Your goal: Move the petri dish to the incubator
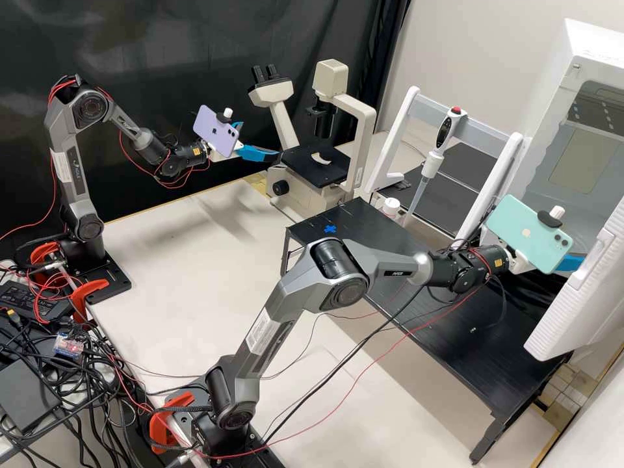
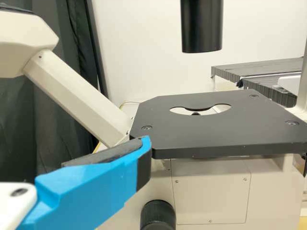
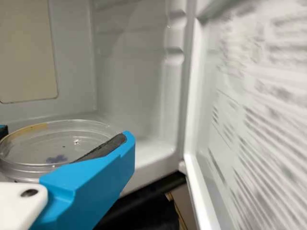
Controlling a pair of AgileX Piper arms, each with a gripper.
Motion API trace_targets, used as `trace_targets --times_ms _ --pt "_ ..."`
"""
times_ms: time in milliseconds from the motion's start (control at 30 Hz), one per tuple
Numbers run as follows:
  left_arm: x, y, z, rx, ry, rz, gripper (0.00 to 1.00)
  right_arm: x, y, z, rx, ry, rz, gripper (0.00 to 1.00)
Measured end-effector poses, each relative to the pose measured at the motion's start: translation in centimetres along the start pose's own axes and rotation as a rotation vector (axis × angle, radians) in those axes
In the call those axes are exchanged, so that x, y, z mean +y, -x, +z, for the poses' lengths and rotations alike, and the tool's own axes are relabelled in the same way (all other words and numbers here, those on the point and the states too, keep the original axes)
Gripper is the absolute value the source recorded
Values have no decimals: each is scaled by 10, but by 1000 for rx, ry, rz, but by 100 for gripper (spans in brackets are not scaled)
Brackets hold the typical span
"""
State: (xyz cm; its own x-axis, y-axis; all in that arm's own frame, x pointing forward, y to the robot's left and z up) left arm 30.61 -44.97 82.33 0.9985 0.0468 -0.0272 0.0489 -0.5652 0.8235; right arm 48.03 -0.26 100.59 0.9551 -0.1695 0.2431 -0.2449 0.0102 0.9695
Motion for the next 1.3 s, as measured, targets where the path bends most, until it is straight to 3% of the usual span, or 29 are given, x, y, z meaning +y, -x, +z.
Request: trace_targets --times_ms 133,267,367,600,733,767,1300 --pt "0 0 0 0 0 0 100 -6 -14 -9 6 -15 -9 0" --pt "0 0 0 0 0 0 100 -17 -25 -15 3 10 -40 0" --pt "0 0 0 0 0 0 100 -29 -32 -15 -16 7 -69 0" --pt "0 0 0 0 0 0 100 -50 -41 -8 -52 31 -109 0" --pt "0 0 0 0 0 0 100 -54 -45 -2 -65 24 -104 0" --pt "0 0 0 0 0 0 100 -54 -45 -2 -66 24 -103 100" --pt "0 0 0 0 0 0 100 -58 -48 12 -92 57 -90 100"
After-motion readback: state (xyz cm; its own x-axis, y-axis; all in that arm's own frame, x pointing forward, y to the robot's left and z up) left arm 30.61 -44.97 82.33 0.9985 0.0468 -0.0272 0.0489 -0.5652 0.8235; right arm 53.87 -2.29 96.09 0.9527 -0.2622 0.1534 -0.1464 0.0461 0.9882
